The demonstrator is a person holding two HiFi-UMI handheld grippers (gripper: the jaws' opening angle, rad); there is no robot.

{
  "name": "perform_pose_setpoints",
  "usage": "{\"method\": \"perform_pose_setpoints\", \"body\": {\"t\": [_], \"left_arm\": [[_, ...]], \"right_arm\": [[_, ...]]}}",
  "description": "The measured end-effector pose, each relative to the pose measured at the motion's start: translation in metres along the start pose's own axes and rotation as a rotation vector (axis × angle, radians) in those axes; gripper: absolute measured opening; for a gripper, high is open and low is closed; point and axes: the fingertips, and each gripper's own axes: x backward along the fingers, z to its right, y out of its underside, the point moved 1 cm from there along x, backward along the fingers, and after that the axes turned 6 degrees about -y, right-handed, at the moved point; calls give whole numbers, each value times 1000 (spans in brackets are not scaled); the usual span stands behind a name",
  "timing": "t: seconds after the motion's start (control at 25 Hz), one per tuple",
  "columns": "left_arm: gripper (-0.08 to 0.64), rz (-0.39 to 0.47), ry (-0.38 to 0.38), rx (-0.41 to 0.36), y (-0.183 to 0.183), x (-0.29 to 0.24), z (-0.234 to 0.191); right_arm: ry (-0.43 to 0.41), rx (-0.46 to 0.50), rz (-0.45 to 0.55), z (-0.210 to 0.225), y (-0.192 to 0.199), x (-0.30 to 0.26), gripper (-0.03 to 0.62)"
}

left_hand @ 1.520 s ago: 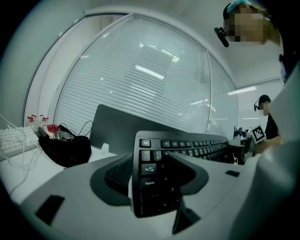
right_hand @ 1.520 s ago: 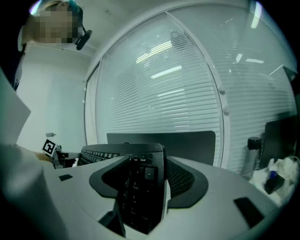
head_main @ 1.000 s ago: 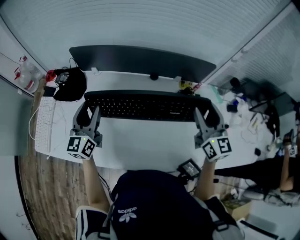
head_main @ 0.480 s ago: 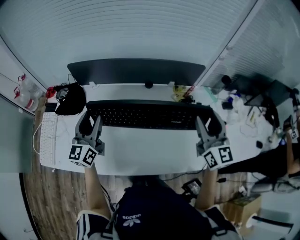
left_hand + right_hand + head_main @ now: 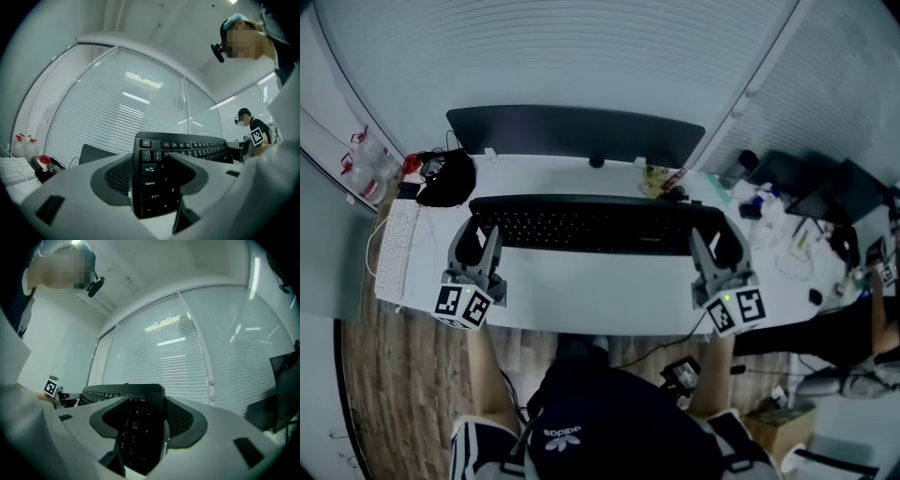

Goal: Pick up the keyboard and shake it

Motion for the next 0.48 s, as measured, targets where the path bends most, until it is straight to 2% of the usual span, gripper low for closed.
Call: {"method": "perform_pose_setpoints", "body": {"t": [0.24, 0.48], "left_arm": [[215, 31, 3, 9, -4, 6, 12], [215, 55, 2, 27, -16, -3, 3]], "right_arm": [[-2, 13, 11, 3, -9, 11, 232], [-17, 67, 37, -3, -28, -2, 232]]}}
